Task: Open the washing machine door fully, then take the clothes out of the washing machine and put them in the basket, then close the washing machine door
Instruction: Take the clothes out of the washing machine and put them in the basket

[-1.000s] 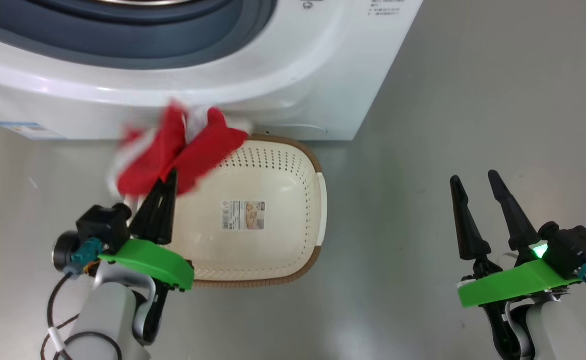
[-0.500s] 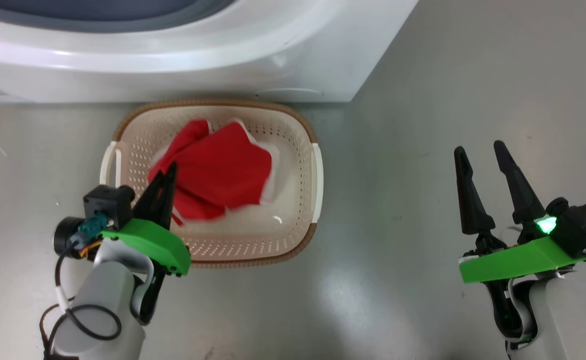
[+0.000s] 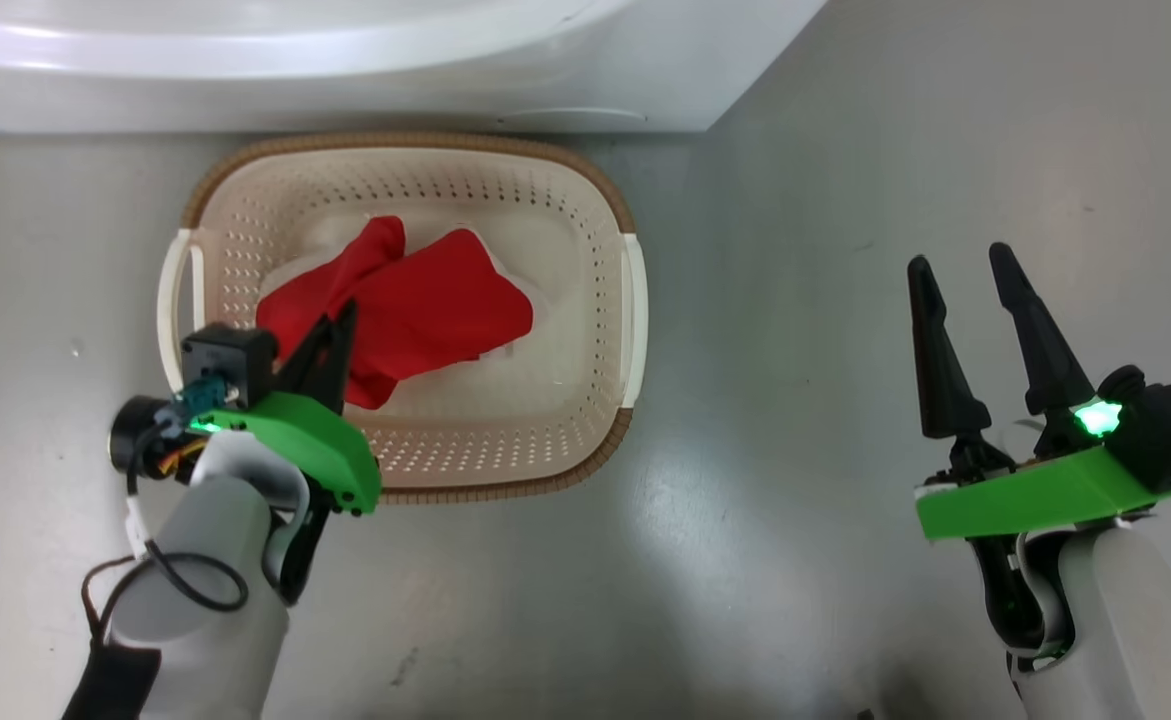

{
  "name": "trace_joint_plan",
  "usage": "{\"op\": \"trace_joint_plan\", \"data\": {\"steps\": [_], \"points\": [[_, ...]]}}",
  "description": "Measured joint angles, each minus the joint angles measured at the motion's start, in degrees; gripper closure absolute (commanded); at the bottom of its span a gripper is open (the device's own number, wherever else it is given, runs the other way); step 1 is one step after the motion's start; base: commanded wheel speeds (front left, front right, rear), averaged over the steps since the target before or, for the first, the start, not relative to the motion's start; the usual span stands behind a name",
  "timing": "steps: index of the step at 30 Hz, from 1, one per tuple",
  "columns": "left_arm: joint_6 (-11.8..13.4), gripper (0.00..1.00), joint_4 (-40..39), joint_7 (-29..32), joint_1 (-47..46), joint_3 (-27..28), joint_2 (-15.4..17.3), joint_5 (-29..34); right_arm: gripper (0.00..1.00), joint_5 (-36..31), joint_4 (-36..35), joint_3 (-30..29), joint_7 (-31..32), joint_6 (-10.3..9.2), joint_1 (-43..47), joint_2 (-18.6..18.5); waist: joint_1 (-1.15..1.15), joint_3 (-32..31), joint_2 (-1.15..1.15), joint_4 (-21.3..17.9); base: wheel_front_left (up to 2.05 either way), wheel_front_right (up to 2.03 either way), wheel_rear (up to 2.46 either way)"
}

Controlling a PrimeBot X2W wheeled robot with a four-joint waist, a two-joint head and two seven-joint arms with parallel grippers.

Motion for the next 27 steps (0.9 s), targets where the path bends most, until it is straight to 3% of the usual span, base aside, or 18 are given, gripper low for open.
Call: {"op": "trace_joint_plan", "data": {"steps": [2, 5, 6, 7, 8, 9, 27], "points": [[0.0, 1.0, 1.03, 0.0, -0.98, -0.23, 0.0, -0.57, 0.0, 0.0, -0.08, 0.01, 0.0, -0.01, -0.77, 0.0, 0.0, 0.76, 0.0, -0.03, 0.0, 0.0, 0.0], [0.0, 0.75, 1.97, 0.0, -1.94, -0.55, 0.09, -1.3, 0.0, 0.0, -0.16, 0.03, 0.0, -0.01, -1.67, -0.01, 0.0, 1.53, 0.0, -0.14, 0.0, 0.0, 0.0], [0.0, 0.59, 2.14, 0.0, -2.01, -0.67, 0.11, -1.53, 0.0, 0.0, -0.19, 0.02, 0.0, -0.01, -1.76, -0.02, 0.0, 1.66, 0.0, -0.21, 0.0, 0.0, 0.0], [0.0, 0.51, 2.31, 0.0, -2.01, -0.81, 0.14, -1.55, 0.0, 0.0, -0.19, 0.02, 0.0, -0.01, -1.76, -0.03, 0.0, 1.72, 0.0, -0.27, 0.0, 0.0, 0.0], [0.0, 0.1, 2.58, 0.0, -2.04, -1.03, 0.19, -1.82, 0.0, 0.0, -0.19, 0.01, 0.0, -0.01, -1.76, -0.07, 0.0, 1.71, 0.0, -0.32, 0.0, 0.0, 0.0], [0.0, 0.0, 2.71, 0.0, -2.07, -1.13, 0.24, -2.05, 0.0, 0.0, -0.19, -0.02, 0.0, -0.01, -1.76, -0.07, 0.0, 1.65, 0.0, -0.3, 0.0, 0.0, 0.0], [0.0, 0.0, 2.13, 0.0, -2.37, -1.6, 0.41, -3.48, 0.0, -0.09, 0.47, -0.3, 0.0, -0.01, -1.64, -0.08, 0.0, -1.13, 0.0, 0.46, 0.0, 0.0, 0.0]]}}
